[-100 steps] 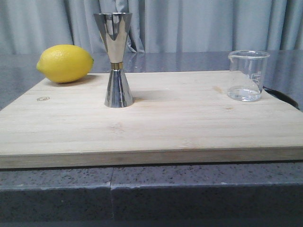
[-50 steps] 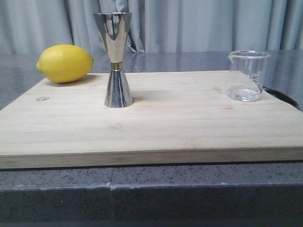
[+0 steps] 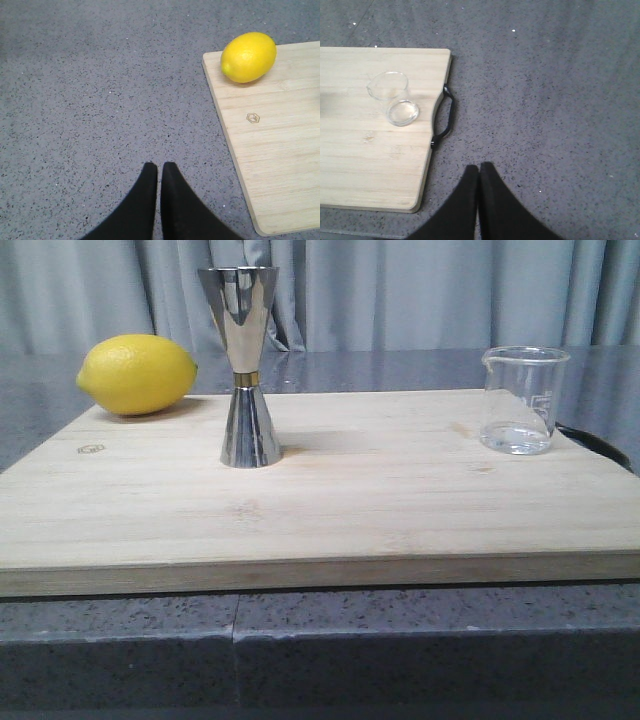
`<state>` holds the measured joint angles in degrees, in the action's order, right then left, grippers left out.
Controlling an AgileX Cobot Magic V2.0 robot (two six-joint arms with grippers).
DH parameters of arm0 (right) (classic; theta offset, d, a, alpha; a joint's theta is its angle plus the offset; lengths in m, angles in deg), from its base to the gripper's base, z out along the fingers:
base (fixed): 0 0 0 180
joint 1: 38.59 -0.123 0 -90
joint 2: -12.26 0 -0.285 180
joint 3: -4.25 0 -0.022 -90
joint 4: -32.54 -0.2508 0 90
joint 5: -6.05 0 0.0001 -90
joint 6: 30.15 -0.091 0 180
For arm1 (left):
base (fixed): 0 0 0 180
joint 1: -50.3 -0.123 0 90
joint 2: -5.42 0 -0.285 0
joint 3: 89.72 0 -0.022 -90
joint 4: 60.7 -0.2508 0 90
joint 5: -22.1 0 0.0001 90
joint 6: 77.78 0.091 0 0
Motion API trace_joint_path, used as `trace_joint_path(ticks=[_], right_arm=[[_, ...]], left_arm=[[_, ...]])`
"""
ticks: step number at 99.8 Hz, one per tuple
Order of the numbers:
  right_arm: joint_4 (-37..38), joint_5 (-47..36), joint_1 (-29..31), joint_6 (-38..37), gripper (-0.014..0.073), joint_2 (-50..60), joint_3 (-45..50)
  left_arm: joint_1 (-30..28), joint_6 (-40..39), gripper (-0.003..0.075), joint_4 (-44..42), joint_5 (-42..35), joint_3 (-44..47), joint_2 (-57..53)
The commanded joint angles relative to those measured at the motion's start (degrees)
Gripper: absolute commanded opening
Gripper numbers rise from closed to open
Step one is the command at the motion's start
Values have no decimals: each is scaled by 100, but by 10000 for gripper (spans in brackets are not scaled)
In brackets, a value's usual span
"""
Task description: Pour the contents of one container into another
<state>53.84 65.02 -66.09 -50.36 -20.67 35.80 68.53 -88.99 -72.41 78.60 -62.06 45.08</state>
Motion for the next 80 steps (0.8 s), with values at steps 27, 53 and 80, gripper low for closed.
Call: trace_joint_path(ticks=[27, 53, 80], right_arm=[[273, -331, -7, 72, -65, -27, -159], [273, -331, -7, 72, -65, -27, -159], [273, -331, -7, 72, -65, -27, -159]], left_arm=[[-21, -53, -19, -38, -392, -130, 20], [-21, -53, -19, 61, -392, -104, 17], [-924, 903, -19, 603, -1861, 1022, -1044]])
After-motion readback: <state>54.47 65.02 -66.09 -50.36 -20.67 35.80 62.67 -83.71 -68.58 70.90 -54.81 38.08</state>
